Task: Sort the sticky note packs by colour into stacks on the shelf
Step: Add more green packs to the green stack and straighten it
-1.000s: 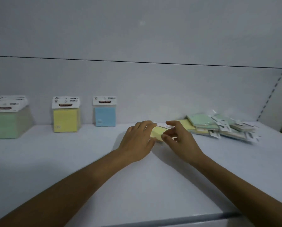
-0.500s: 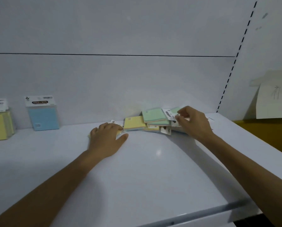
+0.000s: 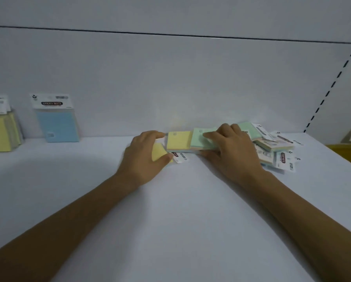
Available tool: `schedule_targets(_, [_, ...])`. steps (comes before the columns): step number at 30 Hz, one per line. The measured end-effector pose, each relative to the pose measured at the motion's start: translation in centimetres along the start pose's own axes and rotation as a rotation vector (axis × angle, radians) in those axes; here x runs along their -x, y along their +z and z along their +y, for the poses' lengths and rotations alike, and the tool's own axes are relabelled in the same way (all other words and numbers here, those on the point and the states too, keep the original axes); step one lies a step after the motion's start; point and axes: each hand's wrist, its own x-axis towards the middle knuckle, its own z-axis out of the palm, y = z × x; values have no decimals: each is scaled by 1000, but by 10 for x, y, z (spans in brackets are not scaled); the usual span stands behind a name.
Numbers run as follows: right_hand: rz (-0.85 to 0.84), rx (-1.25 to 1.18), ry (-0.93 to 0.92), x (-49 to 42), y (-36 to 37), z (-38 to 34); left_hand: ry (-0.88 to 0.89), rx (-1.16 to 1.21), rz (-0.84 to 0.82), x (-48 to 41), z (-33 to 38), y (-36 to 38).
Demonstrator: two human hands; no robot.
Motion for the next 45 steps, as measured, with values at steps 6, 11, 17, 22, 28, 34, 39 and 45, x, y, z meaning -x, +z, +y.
schedule_targets(6, [60,-110,55,0,-11,-7,-174,-157,-113,-3,-5,2])
schedule_targets(11, [164,-184,77,0,-16,-3,-228,158,0,-5,-2,-3])
schedule_targets(17, [251,-321,24,1,-15,-1,-402,625,281,-10,0,-8])
schedule_targets(22, [349,-184,-48,0,-14,1,-390,819,231,-12,2,-7])
schedule_targets(28, [189,-234,-30,6,-9,-14,-360,758,288,-9,5,-7])
schedule_targets(34, [60,-283,14,9,-13,-25,-324,605,214,-3,9,-10])
schedule_targets(39, [140,-517,109,-2,-30,-34,-370,603,127,4,8,-28])
schedule_targets(45, [55,-1183,472,-27,-42,-84,-413,608,234,33,-8,-71])
